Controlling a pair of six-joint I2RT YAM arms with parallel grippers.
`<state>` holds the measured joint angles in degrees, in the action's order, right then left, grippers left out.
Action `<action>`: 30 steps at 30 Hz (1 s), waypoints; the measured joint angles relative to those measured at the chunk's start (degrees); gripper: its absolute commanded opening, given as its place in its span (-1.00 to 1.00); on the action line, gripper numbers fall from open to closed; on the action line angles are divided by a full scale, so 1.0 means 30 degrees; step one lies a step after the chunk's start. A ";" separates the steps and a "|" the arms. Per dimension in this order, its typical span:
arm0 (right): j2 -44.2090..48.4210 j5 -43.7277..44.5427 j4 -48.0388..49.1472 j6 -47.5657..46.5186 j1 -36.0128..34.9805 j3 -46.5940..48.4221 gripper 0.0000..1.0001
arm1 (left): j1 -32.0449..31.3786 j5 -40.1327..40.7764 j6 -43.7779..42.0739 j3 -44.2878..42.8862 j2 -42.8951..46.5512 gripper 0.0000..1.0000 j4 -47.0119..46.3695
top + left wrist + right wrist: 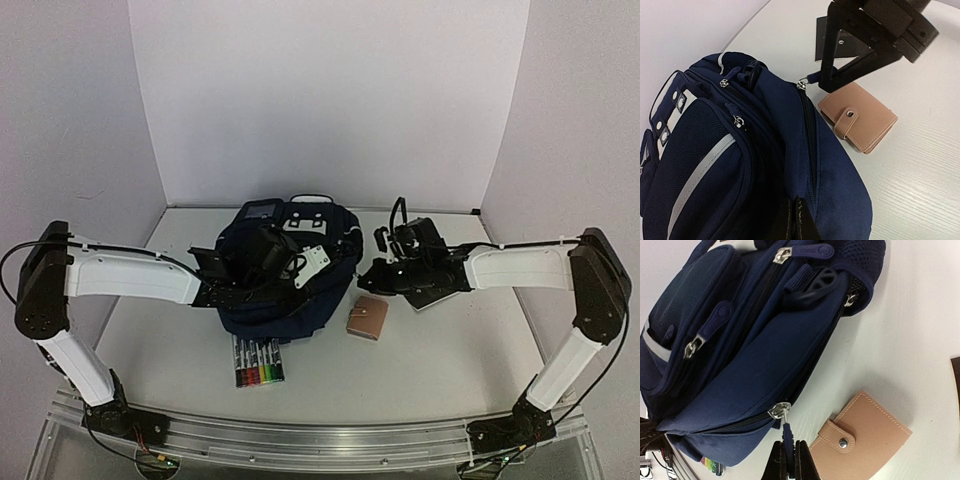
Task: Pack the student bag
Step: Zip the student bag at the center of the board.
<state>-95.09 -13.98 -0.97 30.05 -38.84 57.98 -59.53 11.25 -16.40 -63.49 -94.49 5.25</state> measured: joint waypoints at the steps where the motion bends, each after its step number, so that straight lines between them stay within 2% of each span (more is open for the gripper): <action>1: -0.0107 -0.0056 -0.0056 -0.0190 0.0185 0.0236 -1.00 | -0.0005 0.0005 0.0074 0.0199 0.0241 -1.00 -0.0079; 11: -0.3616 -0.0335 -0.0189 -0.2230 0.1915 0.3136 -1.00 | 0.0039 0.0160 0.0669 0.1357 0.1622 -1.00 0.0137; 19: -0.4197 -0.0636 -0.0790 -0.3720 0.1995 0.4127 -0.98 | 0.0254 0.0120 0.1205 0.1460 0.1642 -0.98 0.0273; 20: -0.4197 -0.0655 -0.0833 -0.3892 0.2020 0.4190 -0.88 | 0.0338 0.0008 0.1356 0.1460 0.1671 -0.87 0.0277; 24: -0.4184 -0.0051 -0.0755 -0.4376 0.2272 0.4216 0.08 | 0.1014 -0.1135 0.2460 0.1033 0.1831 0.03 0.1526; 26: -0.4026 0.0562 -0.0607 -0.4495 0.2927 0.4195 0.36 | 0.1529 -0.1710 0.3263 0.0544 0.1905 0.34 0.2624; 27: -0.3869 0.0799 -0.0577 -0.4541 0.3234 0.4160 0.45 | 0.1830 -0.2047 0.3854 0.0235 0.1948 0.45 0.3093; 30: -0.3209 0.1283 -0.0655 -0.4640 0.4027 0.4150 0.70 | 0.2723 -0.3329 0.5596 -0.0390 0.2322 0.58 0.3749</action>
<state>-104.71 -10.13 -2.94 16.14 -26.76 70.43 -51.36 1.26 0.39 -64.66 -87.52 16.49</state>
